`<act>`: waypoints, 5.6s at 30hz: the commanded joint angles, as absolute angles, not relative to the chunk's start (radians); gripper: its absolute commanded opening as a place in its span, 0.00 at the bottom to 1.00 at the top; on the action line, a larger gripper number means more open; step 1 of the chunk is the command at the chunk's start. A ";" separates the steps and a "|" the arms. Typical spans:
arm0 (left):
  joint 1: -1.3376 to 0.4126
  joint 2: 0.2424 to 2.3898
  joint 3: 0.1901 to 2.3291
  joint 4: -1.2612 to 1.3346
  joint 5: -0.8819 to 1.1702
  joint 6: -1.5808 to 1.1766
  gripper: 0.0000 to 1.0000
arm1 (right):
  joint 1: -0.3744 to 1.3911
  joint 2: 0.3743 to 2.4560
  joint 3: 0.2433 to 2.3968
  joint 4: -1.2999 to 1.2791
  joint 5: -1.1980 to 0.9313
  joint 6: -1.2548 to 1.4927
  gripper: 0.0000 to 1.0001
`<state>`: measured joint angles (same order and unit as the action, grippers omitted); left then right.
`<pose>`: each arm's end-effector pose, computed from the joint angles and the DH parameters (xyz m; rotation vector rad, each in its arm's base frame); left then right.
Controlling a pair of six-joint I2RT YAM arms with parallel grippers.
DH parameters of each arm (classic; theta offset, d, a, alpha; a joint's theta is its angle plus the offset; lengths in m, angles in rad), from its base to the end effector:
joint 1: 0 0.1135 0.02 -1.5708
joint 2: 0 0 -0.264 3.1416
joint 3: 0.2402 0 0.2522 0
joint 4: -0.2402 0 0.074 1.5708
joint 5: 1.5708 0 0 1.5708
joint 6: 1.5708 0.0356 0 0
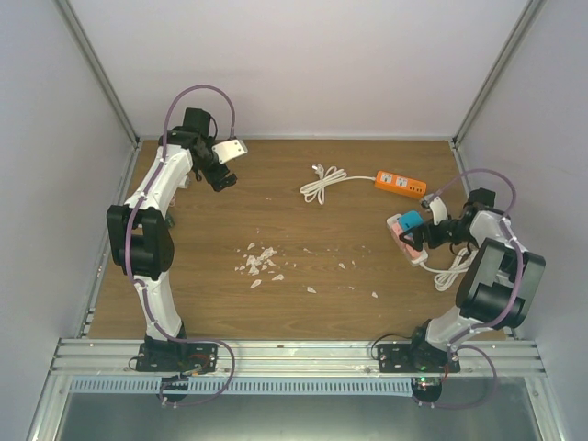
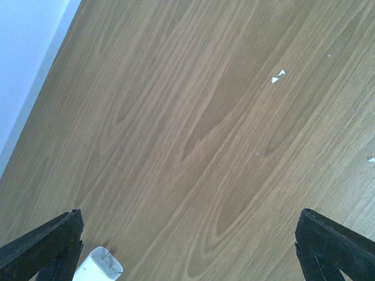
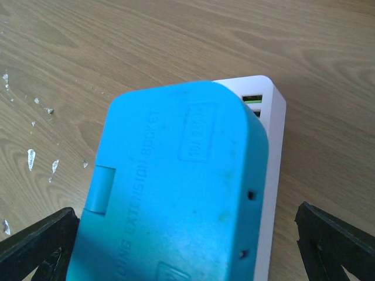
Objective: Pull the plug off the socket
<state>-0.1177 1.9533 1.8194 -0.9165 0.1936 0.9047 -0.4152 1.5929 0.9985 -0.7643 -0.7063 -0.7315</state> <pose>0.4197 -0.0565 0.2907 1.3250 2.2252 0.0321 0.2689 -0.0933 0.1911 -0.4934 2.4675 0.6334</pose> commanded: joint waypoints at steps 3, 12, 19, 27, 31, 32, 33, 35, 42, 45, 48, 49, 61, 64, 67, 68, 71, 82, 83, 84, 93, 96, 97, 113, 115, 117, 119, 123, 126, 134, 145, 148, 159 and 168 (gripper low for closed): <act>-0.123 1.916 1.810 -0.879 0.210 0.889 0.99 | -0.416 1.567 0.920 -0.680 -0.677 -0.702 1.00; -0.123 1.913 1.812 -0.887 0.207 0.885 0.99 | -0.449 1.593 0.967 -0.717 -0.715 -0.734 1.00; -0.123 1.911 1.813 -0.893 0.204 0.885 0.99 | -0.486 1.613 1.029 -0.767 -0.748 -0.779 1.00; -0.124 1.917 1.817 -0.894 0.201 0.886 0.99 | -0.490 1.523 0.955 -0.771 -0.769 -0.805 1.00; -0.125 1.920 1.823 -0.897 0.202 0.887 0.99 | -0.519 1.521 0.934 -0.785 -0.787 -0.801 1.00; -0.124 1.922 1.826 -0.898 0.202 0.888 0.99 | -0.530 1.521 0.930 -0.785 -0.784 -0.801 1.00; -0.125 1.925 1.830 -0.901 0.202 0.889 0.99 | -0.537 1.519 0.923 -0.785 -0.773 -0.805 1.00; -0.126 1.934 1.849 -0.908 0.201 0.888 0.99 | -0.545 1.511 0.902 -0.778 -0.747 -0.821 1.00; -0.128 1.942 1.858 -0.914 0.203 0.887 0.99 | -0.546 1.490 0.811 -0.696 -0.683 -0.829 0.99; -0.130 1.941 1.858 -0.912 0.203 0.885 0.99 | -0.546 1.495 0.780 -0.637 -0.652 -0.809 0.96; -0.132 1.943 1.858 -0.910 0.204 0.882 0.99 | -0.545 1.498 0.756 -0.585 -0.638 -0.810 0.90; -0.133 1.942 1.858 -0.910 0.204 0.882 0.99 | -0.545 1.503 0.748 -0.571 -0.633 -0.819 0.88; -0.131 1.928 1.848 -0.917 0.231 0.839 0.99 | -0.536 1.587 0.757 -0.521 -0.643 -0.919 0.60; -0.127 1.927 1.854 -0.915 0.253 0.813 0.99 | -0.525 1.611 0.771 -0.517 -0.652 -0.947 0.57; -0.126 1.931 1.864 -0.917 0.264 0.794 0.99 | -0.503 1.642 0.794 -0.529 -0.659 -0.987 0.55; -0.124 1.932 1.867 -0.918 0.266 0.789 0.99 | -0.495 1.651 0.802 -0.533 -0.662 -1.000 0.55; -0.122 1.938 1.881 -0.923 0.276 0.775 0.99 | -0.465 1.672 0.828 -0.551 -0.670 -1.032 0.53; -0.087 1.922 1.883 -0.930 0.319 0.725 0.99 | -0.285 1.754 0.904 -0.628 -0.690 -1.135 0.52; -0.079 1.918 1.882 -0.933 0.329 0.718 0.99 | -0.267 1.762 0.910 -0.631 -0.691 -1.142 0.52; -0.072 1.915 1.882 -0.937 0.341 0.713 0.99 | -0.248 1.773 0.921 -0.635 -0.692 -1.152 0.52; -0.048 1.872 1.827 -0.955 0.395 0.714 0.99 | -0.058 1.843 1.014 -0.654 -0.677 -1.193 0.51; -0.046 1.863 1.811 -0.967 0.415 0.713 0.99 | 0.014 1.857 1.044 -0.660 -0.672 -1.199 0.50; -0.046 1.862 1.809 -0.975 0.424 0.712 0.99 | 0.046 1.863 1.058 -0.663 -0.673 -1.199 0.50; -0.088 1.897 1.689 -1.137 0.799 0.724 0.99 | 0.309 1.982 1.197 -0.652 -0.749 -1.163 0.50; -0.120 1.906 1.660 -1.137 0.831 0.729 0.99 | 0.310 1.985 1.206 -0.652 -0.756 -1.158 0.51; -0.146 1.925 1.650 -1.135 0.868 0.729 0.99 | 0.309 1.982 1.216 -0.658 -0.764 -1.152 0.56; -0.160 1.953 1.656 -1.136 0.909 0.730 0.99 | 0.303 1.966 1.220 -0.660 -0.778 -1.147 0.67; -0.172 2.022 1.689 -1.132 0.990 0.725 0.96 | 0.290 1.928 1.231 -0.670 -0.815 -1.133 0.85; -0.192 2.069 1.712 -1.125 1.028 0.720 0.93 | 0.283 1.902 1.235 -0.667 -0.844 -1.105 0.90; -0.269 2.175 1.776 -1.088 1.055 0.705 0.91 | 0.283 1.866 1.254 -0.629 -0.928 -1.036 0.94; -0.342 2.254 1.821 -1.080 1.115 0.708 0.83 | 0.316 1.898 1.285 -0.594 -0.992 -0.962 0.94; -0.355 2.262 1.820 -1.075 1.137 0.709 0.78 | 0.319 1.904 1.284 -0.595 -0.998 -0.961 0.93; -0.373 2.212 1.817 -1.053 1.204 0.744 0.45 | 0.318 1.939 1.287 -0.572 -0.986 -0.948 0.87; -0.374 2.168 1.808 -1.041 1.210 0.776 0.27 | 0.311 1.962 1.292 -0.541 -0.977 -0.910 0.85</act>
